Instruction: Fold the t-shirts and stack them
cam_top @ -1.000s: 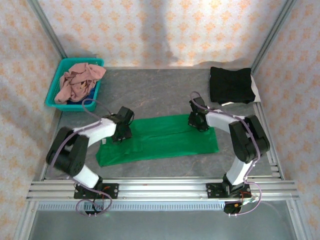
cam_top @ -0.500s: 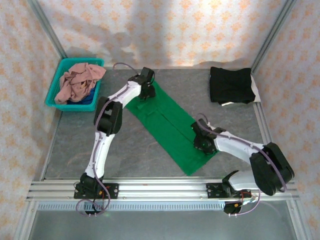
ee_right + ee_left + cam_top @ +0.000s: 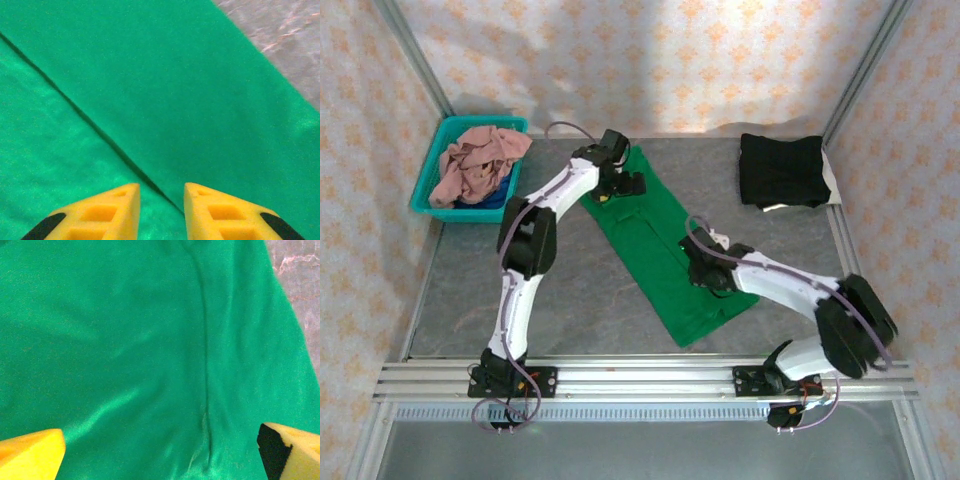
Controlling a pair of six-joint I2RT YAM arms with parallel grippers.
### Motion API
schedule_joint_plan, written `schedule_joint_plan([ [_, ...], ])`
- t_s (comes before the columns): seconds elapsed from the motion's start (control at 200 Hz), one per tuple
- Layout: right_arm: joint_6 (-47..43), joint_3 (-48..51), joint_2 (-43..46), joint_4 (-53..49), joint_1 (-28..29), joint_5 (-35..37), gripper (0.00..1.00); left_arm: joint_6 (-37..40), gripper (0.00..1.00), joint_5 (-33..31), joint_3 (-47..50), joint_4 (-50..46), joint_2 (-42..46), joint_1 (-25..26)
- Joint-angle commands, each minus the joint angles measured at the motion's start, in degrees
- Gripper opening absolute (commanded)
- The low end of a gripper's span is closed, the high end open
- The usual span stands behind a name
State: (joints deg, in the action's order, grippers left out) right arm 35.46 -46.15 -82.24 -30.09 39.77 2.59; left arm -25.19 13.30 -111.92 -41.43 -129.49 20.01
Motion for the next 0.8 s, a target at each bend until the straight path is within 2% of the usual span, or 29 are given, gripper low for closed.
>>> schedule_joint_plan([
  [0.0, -3.0, -1.0, -4.9, 1.1, 0.2, 1.5, 0.27, -3.5, 1.0, -4.9, 11.6, 7.5, 7.0, 1.7],
  [0.115, -2.4, -0.2, -7.2, 1.6, 0.2, 1.5, 0.27, -7.0, 1.0, -3.6, 20.5, 14.1, 8.8, 3.9],
  [0.22, 0.2, 1.0, -7.5, 2.5, 1.6, -1.1, 0.26, -9.4, 0.99, -2.6, 19.8, 14.5, 4.2, 4.4],
  [0.295, 4.2, 1.3, -7.5, 0.1, 3.4, 0.2, 0.25, -10.2, 0.98, -5.1, 17.8, 14.6, 1.0, 4.4],
  [0.39, 11.3, 1.1, -7.7, -4.1, 5.2, 0.6, 0.22, -9.7, 0.97, -5.5, 12.5, 12.2, -3.5, 4.1],
  [0.596, 21.1, -0.7, -9.2, -0.2, 16.5, -0.9, 0.23, -3.9, 0.96, -2.0, -4.5, 4.5, -14.2, 3.5],
  [0.701, 20.6, -6.9, -12.9, 0.7, 21.6, -2.4, 0.25, -0.5, 0.97, -0.5, -12.4, 0.2, -17.4, 3.6],
  [0.796, 18.9, -13.5, -15.4, -7.1, 22.4, -0.5, 0.25, 0.8, 1.0, -2.2, -12.6, -2.0, -15.3, 3.5],
])
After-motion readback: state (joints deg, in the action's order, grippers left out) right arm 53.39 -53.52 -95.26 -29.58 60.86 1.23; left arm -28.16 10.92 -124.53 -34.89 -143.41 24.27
